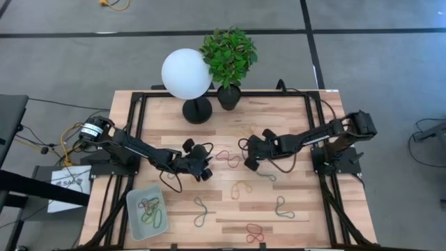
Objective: Pick and place items into bin
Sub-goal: Put the red rubber band into the gray bin
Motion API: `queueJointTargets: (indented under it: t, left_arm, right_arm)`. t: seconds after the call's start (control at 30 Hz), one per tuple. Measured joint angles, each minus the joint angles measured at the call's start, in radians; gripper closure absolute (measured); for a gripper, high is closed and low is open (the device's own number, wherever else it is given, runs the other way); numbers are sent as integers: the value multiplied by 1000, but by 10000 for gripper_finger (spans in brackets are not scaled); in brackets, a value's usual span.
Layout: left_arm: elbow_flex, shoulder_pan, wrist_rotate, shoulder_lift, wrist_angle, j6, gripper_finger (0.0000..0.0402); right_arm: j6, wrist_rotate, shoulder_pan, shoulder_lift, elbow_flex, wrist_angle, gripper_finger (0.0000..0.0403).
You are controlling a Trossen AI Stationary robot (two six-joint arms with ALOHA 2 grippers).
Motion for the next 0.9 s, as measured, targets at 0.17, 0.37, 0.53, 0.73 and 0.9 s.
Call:
queueJointTargets:
  t: [0.17, 0.37, 0.53, 0.73, 0.9]
  left_arm:
    - [0, 0, 1, 0, 87, 32, 322]
    - [0, -6, 1, -1, 152, 57, 322]
    - [0, -12, -17, -1, 159, 90, 322]
    - [0, -17, -24, -1, 232, 138, 322]
    - [0, -28, -23, -1, 279, 184, 322]
  right_arm:
    - [-110, -8, 47, -47, 1, 209, 401]
    - [-246, -10, 111, -26, 3, 485, 402]
    - [-298, -69, 133, -16, 3, 560, 402]
    - [-299, -94, 133, -17, 3, 591, 402]
    - [-294, -118, 132, -17, 3, 590, 403]
